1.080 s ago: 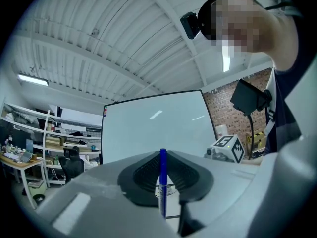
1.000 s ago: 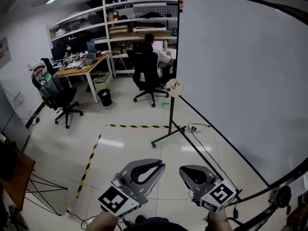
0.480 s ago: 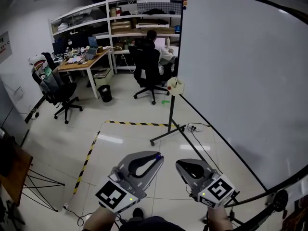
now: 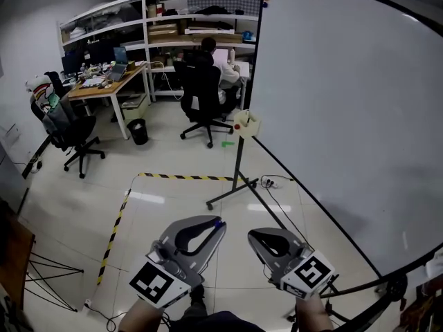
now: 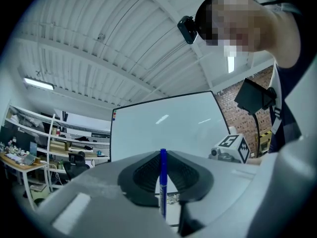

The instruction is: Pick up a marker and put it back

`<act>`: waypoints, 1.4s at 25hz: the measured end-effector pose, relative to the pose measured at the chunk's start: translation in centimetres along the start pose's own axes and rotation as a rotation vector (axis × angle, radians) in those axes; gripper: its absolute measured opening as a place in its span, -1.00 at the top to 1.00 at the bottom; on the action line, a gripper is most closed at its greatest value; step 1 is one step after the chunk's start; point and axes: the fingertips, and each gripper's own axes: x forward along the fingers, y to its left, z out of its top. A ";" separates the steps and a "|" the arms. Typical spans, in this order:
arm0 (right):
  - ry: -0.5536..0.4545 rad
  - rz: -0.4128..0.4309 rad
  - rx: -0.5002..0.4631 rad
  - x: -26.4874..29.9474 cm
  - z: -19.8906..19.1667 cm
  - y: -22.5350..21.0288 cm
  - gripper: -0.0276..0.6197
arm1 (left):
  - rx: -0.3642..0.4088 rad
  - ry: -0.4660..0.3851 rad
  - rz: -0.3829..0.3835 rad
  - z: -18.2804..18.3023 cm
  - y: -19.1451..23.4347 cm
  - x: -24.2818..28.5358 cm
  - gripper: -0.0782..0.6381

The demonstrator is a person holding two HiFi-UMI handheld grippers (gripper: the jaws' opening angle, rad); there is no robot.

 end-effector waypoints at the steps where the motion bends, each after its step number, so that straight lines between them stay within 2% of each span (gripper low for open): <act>1: 0.006 -0.003 -0.001 0.9 -0.1 -0.4 0.91 | -0.005 -0.002 -0.001 -0.3 1.1 0.1 0.67; 9: 0.045 -0.060 0.020 10.1 -0.5 -6.1 0.91 | -0.042 -0.002 -0.037 -2.8 12.0 2.6 0.67; 14: 0.058 -0.089 -0.016 15.5 -0.4 -8.1 0.91 | -0.055 -0.009 -0.076 -3.9 17.8 3.7 0.67; 24: 0.071 -0.111 -0.022 21.4 0.1 -13.3 0.91 | -0.072 -0.011 -0.106 -5.5 24.6 6.7 0.67; 35: 0.046 -0.090 0.008 26.3 -2.2 -26.1 0.91 | -0.075 0.062 -0.121 -10.2 31.6 17.6 0.67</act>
